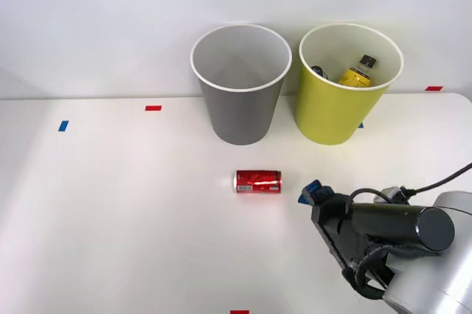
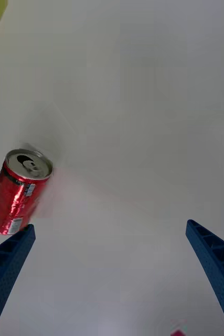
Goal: Put cans in the gray bin, plastic bottles in the light green bin
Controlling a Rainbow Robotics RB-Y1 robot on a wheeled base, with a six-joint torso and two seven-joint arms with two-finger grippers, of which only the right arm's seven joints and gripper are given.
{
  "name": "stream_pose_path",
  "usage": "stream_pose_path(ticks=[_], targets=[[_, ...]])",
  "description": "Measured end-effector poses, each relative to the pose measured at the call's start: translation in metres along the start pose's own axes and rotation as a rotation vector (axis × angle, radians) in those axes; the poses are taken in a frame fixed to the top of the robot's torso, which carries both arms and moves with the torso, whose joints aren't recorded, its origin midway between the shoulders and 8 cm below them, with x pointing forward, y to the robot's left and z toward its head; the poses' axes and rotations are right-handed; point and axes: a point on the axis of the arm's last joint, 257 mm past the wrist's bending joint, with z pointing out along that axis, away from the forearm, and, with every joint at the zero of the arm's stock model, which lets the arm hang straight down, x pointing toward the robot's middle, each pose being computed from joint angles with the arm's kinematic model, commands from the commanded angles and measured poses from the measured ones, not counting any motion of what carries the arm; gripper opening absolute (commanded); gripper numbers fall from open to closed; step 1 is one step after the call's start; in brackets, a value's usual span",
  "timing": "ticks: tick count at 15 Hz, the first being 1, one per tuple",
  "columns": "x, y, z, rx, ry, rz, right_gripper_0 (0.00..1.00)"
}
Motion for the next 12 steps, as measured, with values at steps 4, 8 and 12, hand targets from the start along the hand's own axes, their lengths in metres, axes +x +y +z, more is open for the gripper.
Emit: stream_pose_path(ticks=[4,8,12], targets=[[0.017,0.013,0.017,0.044,0.098,0.191,1.0],[0.015,0.037,0.037,0.093,0.14,0.22,1.0],[0.025,0.065,0.055,0.127,0.203,0.288,1.0]])
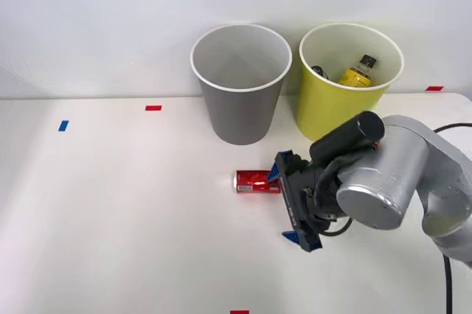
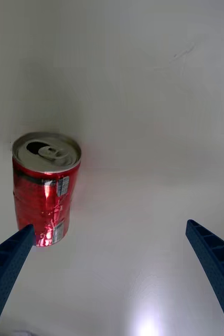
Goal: Put cans in the gray bin, plastic bottles in the light green bin
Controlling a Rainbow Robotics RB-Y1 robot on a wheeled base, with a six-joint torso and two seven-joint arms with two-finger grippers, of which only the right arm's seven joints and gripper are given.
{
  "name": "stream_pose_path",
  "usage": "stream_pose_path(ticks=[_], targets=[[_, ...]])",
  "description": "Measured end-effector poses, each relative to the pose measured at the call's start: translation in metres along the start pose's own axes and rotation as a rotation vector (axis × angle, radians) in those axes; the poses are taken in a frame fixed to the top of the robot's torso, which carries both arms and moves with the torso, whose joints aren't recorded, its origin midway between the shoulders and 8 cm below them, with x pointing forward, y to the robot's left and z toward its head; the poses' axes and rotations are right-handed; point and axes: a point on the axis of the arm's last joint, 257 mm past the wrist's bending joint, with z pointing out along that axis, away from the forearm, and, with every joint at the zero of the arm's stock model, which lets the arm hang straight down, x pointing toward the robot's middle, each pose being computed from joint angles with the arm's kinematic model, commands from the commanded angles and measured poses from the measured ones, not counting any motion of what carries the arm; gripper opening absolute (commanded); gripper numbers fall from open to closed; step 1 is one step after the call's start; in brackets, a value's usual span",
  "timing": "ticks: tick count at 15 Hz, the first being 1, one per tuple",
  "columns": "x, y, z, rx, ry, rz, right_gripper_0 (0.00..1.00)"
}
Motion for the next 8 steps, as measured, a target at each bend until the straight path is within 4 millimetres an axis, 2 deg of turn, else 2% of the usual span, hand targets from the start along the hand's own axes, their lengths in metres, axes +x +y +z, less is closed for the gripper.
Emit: stream_pose_path(ticks=[3,8], targets=[[0.004,0.011,0.01,0.006,0.003,0.041,1.0],[-0.009,0.03,0.029,0.022,-0.045,0.075,1.0]])
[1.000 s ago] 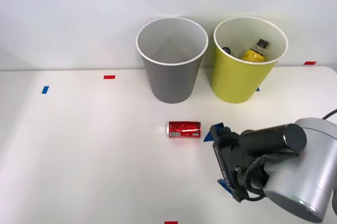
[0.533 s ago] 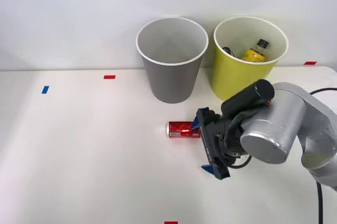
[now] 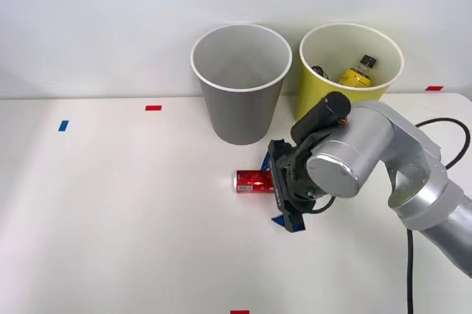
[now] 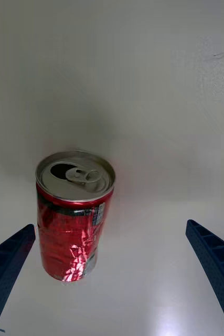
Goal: Put cans in the gray bin, plastic bottles in the light green bin
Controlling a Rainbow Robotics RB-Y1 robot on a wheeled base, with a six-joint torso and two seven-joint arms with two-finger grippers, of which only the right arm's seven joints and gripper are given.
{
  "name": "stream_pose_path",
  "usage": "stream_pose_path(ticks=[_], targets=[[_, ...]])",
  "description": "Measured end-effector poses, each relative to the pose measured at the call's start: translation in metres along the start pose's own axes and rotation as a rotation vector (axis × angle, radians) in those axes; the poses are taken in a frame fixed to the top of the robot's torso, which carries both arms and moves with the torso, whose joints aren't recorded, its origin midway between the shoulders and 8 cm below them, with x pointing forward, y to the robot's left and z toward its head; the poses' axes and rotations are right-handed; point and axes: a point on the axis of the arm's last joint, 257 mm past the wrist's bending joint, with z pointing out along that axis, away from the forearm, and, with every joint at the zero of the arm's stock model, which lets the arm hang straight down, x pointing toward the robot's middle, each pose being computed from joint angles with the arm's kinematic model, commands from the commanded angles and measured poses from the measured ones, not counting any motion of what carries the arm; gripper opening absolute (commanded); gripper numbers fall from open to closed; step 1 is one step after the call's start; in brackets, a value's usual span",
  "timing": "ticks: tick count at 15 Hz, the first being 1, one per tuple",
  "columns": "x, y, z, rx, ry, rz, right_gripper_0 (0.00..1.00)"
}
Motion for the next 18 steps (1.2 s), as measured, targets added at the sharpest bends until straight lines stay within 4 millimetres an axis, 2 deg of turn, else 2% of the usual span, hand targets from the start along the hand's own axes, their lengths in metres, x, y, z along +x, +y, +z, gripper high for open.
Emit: stream_pose_path(ticks=[5,11,18], targets=[[-0.005,0.02,0.028,0.022,-0.057,0.045,1.0],[0.002,0.016,0.029,0.038,-0.042,0.045,1.0],[-0.001,0.018,0.029,0.032,-0.035,0.042,1.0]])
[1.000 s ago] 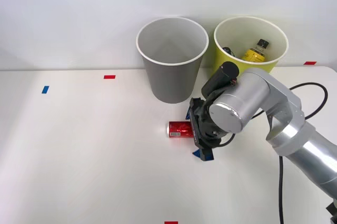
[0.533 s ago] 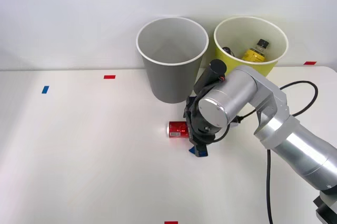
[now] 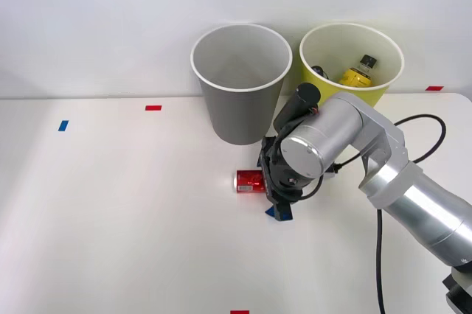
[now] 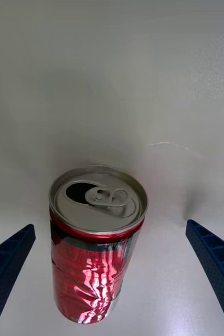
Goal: Put cans in the gray bin, plastic bottles in the light green bin
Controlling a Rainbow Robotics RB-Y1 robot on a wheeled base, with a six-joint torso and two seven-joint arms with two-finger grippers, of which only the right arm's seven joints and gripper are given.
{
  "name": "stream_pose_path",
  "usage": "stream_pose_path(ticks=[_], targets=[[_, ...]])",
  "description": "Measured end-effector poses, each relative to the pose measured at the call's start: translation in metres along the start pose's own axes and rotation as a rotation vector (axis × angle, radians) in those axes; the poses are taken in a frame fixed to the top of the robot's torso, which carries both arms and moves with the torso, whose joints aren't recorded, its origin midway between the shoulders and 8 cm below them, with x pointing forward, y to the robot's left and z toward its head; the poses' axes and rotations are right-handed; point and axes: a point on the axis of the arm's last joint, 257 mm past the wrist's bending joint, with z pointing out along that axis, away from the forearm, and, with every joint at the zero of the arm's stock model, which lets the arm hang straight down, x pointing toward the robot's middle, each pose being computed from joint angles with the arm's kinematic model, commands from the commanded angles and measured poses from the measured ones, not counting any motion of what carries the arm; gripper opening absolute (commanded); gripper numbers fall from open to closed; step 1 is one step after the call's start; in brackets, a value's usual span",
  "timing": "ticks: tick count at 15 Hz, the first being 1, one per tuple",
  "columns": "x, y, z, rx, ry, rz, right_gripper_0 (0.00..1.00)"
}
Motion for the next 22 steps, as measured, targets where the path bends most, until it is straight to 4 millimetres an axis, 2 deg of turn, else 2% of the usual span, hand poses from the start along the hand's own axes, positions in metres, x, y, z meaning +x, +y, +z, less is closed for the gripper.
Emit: stream_pose_path(ticks=[9,10,11,13,14,22], targets=[[0.003,-0.005,0.01,-0.018,-0.003,-0.034,1.0],[0.003,-0.004,0.01,-0.019,-0.003,-0.036,0.92],[0.004,-0.005,0.01,-0.019,-0.001,-0.037,0.67],[0.005,-0.003,0.01,-0.027,-0.005,-0.042,0.1],[0.006,-0.002,0.01,-0.031,-0.006,-0.044,0.07],[0.003,0.001,0.008,-0.047,-0.038,-0.083,0.05]])
